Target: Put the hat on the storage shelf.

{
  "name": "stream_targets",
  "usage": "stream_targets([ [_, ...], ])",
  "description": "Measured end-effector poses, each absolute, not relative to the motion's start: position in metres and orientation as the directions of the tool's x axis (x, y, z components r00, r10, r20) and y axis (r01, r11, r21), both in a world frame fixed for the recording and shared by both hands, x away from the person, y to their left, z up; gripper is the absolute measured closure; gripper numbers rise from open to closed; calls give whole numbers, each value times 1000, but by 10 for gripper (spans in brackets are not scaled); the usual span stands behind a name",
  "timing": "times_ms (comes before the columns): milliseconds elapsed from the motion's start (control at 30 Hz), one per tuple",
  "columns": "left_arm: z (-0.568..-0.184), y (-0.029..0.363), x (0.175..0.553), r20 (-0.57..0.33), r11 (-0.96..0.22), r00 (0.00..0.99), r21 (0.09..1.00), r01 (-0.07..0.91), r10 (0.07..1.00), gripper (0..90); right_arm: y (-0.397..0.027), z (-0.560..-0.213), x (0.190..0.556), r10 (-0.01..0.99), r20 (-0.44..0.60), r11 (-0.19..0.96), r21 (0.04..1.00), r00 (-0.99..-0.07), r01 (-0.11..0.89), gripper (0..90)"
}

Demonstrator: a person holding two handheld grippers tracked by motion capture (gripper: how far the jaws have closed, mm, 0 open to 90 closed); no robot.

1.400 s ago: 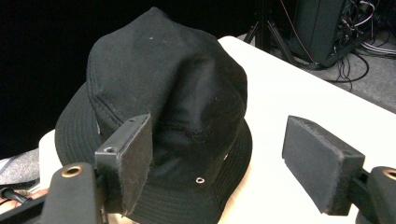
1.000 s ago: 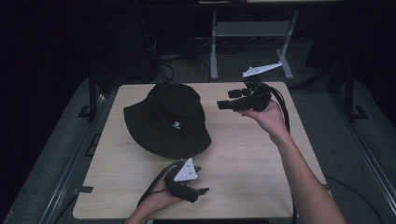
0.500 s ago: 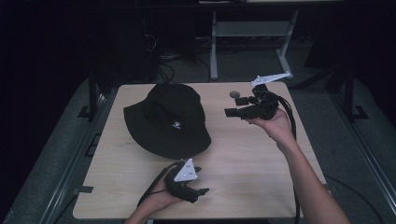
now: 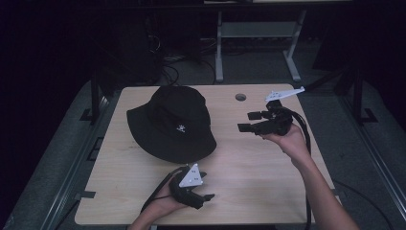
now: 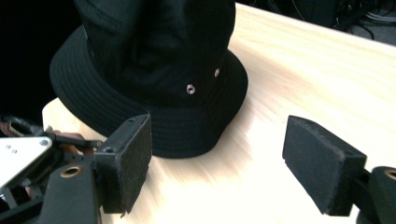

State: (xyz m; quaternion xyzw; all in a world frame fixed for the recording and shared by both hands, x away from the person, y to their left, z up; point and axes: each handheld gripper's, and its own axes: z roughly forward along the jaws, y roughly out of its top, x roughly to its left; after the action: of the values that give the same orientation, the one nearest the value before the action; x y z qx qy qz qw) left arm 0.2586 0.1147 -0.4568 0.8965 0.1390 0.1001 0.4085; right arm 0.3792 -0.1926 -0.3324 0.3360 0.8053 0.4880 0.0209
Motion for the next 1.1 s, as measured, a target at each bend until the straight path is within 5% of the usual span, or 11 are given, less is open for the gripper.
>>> stream_targets([
  [1100,-458,117,258,57,-622,938,763,180,341,252,-237,-389,335,569,354,270,772,-742,576,230],
])
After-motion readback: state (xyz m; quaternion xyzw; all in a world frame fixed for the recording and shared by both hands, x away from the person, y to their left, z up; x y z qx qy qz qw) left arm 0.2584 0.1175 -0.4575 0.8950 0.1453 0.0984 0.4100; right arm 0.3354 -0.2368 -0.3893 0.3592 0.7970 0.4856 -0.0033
